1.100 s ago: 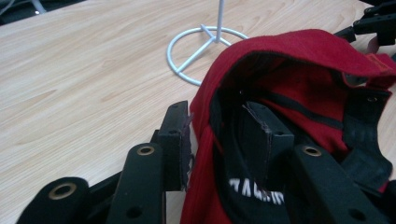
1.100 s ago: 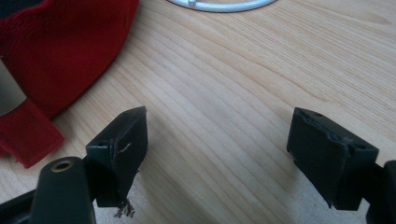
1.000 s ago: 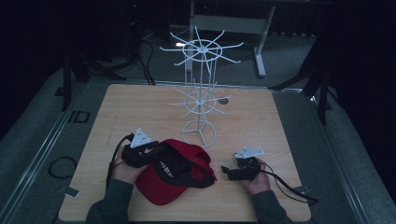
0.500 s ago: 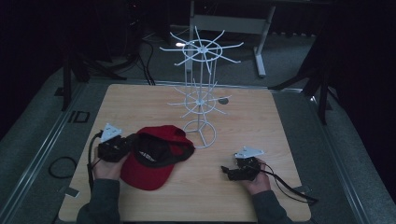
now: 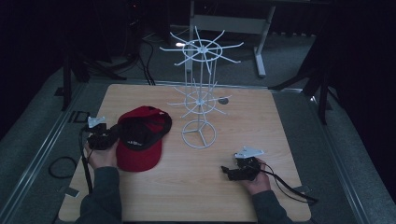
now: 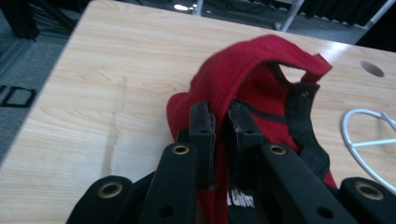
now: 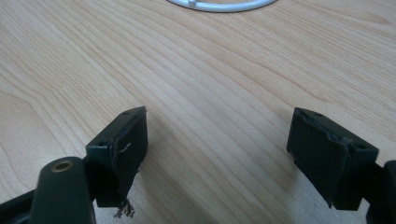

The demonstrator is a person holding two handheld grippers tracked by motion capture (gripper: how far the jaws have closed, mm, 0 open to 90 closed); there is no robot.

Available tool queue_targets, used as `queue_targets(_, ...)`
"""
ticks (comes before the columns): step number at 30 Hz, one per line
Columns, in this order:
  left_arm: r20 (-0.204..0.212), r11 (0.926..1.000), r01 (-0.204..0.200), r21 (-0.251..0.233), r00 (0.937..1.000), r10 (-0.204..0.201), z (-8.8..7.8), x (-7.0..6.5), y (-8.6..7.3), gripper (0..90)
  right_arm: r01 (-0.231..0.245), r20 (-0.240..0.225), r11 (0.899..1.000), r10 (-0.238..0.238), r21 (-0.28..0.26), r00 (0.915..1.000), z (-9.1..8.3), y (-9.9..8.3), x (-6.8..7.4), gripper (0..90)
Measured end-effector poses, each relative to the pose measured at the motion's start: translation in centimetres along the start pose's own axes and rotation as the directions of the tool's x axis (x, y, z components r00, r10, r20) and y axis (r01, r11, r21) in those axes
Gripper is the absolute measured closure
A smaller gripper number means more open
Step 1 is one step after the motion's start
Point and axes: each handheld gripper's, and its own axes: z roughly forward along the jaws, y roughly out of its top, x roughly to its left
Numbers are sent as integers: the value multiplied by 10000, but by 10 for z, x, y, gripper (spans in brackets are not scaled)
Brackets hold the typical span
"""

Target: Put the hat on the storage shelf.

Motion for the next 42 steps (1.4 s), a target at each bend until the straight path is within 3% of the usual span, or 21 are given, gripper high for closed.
queue_targets(3,264,9999,-118,62,9996,116,-5,-2,-3,778,2,0,10000,-2,0,10000,0,0,0,201)
queue_targets(4,384,9996,-249,146,9990,243,-7,-4,-3,714,-4,2,10000,4,3,10000,0,0,0,201)
queue_targets(8,592,9968,-727,322,9957,707,-17,-6,-8,619,3,1,10000,-3,-1,10000,0,0,0,201)
queue_targets(12,1121,9976,-595,367,9922,551,-29,-1,-15,573,2,1,10000,-2,0,10000,0,0,0,201)
queue_targets(14,1147,9954,-801,532,9907,736,-32,-1,-21,554,-5,3,10000,5,3,10000,0,0,0,201)
queue_targets(21,1481,9900,-756,1195,9873,575,-27,5,-41,496,-7,4,10000,7,1,10000,0,0,0,201)
queue_targets(24,1715,9781,-1157,1731,9814,858,-22,2,-46,529,-6,4,10000,6,2,10000,0,0,0,201)
queue_targets(33,2089,9517,-1512,2671,9732,960,-10,-7,-56,590,-8,3,10000,8,3,10000,0,0,0,201)
queue_targets(38,2654,9267,-1892,3248,9586,1027,-2,-17,-66,612,-9,3,10000,9,4,10000,0,0,0,201)
queue_targets(39,2756,9239,-1934,3302,9559,1016,-1,-19,-67,607,-9,3,10000,9,3,10000,0,0,0,201)
queue_targets(42,2892,9279,-1867,3228,9529,911,-1,-20,-65,598,-11,3,10000,11,3,10000,0,0,0,201)
